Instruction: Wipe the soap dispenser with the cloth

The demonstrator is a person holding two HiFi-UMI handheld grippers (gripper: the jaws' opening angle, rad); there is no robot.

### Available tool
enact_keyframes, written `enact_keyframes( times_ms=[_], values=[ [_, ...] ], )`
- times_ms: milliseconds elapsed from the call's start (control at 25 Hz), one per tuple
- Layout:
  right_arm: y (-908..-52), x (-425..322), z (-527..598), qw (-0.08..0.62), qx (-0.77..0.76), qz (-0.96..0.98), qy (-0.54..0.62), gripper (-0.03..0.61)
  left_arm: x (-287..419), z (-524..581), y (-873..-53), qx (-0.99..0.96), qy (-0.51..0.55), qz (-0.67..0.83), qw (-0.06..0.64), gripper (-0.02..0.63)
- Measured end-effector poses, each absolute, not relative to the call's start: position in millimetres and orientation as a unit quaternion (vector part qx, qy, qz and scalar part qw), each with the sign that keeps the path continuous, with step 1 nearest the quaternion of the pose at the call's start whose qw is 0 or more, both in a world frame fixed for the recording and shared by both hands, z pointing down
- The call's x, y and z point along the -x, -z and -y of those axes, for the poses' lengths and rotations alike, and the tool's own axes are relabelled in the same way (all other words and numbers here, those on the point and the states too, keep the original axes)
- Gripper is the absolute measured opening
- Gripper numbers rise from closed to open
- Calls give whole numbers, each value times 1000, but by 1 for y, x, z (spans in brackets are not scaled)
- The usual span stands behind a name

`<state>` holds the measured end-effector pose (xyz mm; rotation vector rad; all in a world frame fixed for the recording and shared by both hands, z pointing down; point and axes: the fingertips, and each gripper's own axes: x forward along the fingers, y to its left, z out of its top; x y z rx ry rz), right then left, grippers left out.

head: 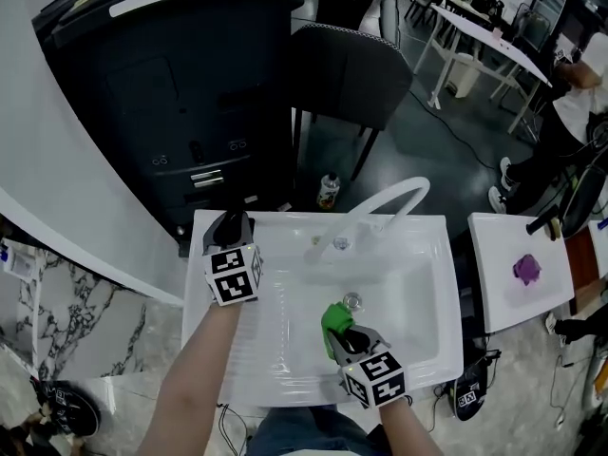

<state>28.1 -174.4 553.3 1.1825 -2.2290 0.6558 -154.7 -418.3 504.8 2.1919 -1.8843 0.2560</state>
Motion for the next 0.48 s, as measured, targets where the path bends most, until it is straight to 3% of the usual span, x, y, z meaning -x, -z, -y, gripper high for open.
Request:
enact_keyframes(
  times_ms=[200, 280, 480],
  values=[
    [-556, -32, 164, 271, -430, 829, -233, 49, 154, 415, -513, -747, -105, 642, 135, 111],
    [-555, -36, 164, 265, -436, 827, -234, 49, 154, 413, -518, -750, -122, 633, 147, 216],
    [-549, -40, 173, 257, -443, 828, -228, 49, 154, 399, -513, -761, -141, 620, 128, 254]
  ],
)
